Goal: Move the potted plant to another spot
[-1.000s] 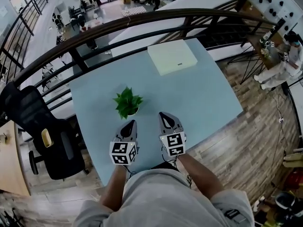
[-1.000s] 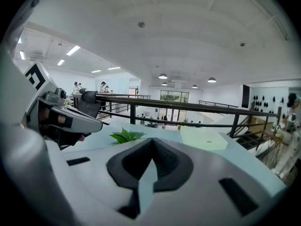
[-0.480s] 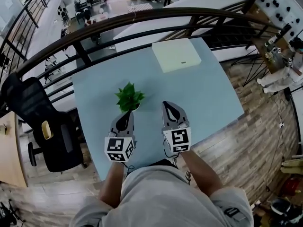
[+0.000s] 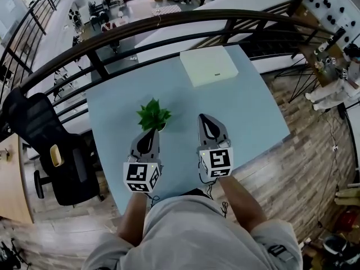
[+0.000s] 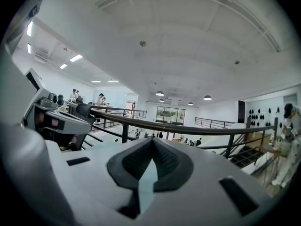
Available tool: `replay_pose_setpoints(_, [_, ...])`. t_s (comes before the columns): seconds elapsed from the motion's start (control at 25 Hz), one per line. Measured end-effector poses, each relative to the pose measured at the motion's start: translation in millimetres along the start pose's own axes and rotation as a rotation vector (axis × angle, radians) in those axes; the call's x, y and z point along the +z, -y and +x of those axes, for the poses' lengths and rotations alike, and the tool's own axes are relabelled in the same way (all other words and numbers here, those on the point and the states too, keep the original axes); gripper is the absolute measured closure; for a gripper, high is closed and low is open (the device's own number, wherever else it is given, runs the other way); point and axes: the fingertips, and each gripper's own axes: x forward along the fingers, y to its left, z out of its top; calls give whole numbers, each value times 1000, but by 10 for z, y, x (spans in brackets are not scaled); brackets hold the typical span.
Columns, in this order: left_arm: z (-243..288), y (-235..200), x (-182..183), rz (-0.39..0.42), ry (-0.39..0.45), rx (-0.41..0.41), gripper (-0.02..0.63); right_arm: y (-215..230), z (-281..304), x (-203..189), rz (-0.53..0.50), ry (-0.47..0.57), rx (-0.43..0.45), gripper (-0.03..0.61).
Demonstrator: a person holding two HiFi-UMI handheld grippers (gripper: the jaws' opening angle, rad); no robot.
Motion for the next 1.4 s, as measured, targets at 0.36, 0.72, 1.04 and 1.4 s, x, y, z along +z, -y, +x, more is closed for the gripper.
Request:
replay_pose_setpoints(0.36, [41,61,44,27,6,-18,601,48,-29,0,1,2,-13,575])
replay_pose_setpoints(0.72, [47,123,83,30,16,-34,601,91,-78,13,0,9,-23,575])
replay_pose_setpoints(1.04, [36,183,87,28,16,-41,601,112,-143,67,-5,20,-27,575])
replay_pose_setpoints(1.4, [12,205,74,31,16,-43,601,102,-206,71,-5,25,-29,575])
